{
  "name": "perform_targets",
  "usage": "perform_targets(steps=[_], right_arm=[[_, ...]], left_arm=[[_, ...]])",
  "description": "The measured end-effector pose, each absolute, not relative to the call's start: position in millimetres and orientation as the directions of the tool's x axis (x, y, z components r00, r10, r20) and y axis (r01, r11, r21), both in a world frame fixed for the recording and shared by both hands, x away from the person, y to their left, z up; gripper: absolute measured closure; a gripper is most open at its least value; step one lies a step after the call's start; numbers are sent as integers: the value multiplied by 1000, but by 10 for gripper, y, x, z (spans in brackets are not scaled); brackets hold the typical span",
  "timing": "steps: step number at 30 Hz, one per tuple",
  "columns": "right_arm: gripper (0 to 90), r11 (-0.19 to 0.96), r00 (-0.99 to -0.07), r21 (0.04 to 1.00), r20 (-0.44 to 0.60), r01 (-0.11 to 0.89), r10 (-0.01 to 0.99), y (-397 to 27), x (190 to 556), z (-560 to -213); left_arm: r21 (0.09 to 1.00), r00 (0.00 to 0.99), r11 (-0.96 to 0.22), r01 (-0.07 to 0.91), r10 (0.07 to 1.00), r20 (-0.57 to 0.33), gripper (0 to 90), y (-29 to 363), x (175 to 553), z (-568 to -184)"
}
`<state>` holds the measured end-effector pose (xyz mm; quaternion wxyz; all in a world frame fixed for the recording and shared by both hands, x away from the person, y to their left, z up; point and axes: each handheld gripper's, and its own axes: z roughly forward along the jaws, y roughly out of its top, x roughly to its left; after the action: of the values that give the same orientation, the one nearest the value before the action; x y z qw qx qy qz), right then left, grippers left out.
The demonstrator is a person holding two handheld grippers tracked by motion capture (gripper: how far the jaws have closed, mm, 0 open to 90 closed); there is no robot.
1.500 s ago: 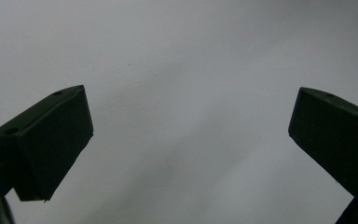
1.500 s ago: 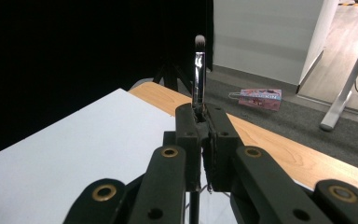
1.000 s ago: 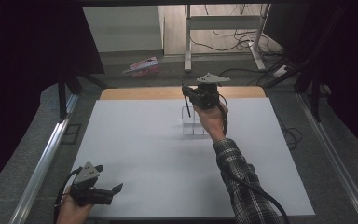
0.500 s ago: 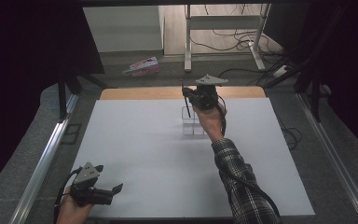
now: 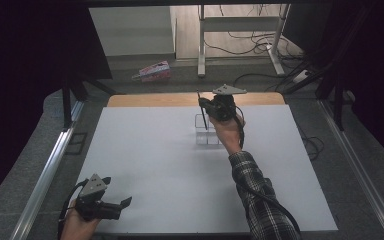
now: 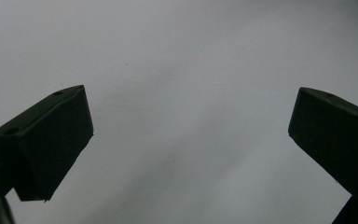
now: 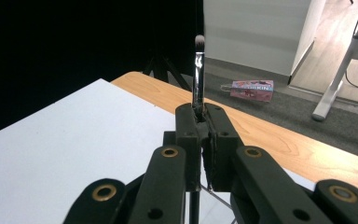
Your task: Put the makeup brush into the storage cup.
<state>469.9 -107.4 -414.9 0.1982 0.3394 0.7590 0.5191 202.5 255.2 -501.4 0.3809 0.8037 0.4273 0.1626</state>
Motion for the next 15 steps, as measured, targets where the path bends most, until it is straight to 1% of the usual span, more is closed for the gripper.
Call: perform_targets(steps=[15], right_arm=[[849, 235, -688, 914, 64, 332, 723, -1096, 4695, -4303]], left_arm=[[749, 584, -347, 564, 809, -65, 2, 2547, 2025, -5016]])
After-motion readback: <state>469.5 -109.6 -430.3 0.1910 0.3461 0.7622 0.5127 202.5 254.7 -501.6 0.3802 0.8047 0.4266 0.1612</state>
